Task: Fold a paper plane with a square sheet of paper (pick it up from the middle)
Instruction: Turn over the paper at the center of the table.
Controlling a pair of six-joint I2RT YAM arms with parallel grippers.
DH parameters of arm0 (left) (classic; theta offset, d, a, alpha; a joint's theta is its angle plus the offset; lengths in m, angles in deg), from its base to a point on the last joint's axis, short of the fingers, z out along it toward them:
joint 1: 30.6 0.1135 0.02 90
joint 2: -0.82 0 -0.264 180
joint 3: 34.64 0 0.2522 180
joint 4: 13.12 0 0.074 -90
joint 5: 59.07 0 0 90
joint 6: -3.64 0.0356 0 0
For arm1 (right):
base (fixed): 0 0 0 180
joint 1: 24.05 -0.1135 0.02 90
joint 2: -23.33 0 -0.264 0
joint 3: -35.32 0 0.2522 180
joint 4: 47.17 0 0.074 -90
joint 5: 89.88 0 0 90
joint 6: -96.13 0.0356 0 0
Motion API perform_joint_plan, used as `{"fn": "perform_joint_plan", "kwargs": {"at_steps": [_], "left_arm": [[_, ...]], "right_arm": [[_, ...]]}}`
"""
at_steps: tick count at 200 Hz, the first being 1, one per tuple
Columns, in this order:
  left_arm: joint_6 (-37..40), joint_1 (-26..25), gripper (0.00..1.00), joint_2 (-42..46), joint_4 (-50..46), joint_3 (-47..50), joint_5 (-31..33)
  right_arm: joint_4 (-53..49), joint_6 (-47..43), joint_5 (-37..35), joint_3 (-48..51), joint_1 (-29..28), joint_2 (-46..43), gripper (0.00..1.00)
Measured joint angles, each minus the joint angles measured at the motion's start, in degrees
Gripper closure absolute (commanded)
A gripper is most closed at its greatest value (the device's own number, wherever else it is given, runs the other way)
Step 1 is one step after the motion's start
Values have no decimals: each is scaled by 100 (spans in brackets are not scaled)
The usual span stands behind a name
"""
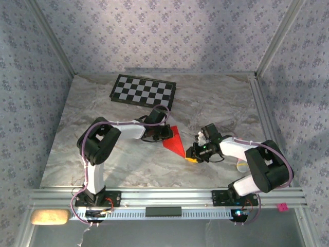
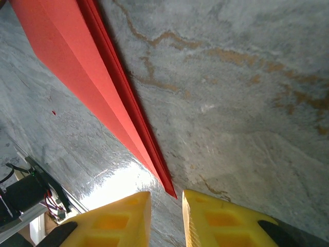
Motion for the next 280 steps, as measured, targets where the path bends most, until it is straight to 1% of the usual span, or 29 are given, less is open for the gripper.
{"fn": "perform_joint_plan", "kwargs": {"at_steps": [157,280], "left_arm": [[-201,55,87,-4,83,44,-48],[-562,227,88,-57,282,131,-330]], "right_arm": [[-4,127,48,-155,-83,173,76],[81,175,-72,-225,-190,219,75]]}}
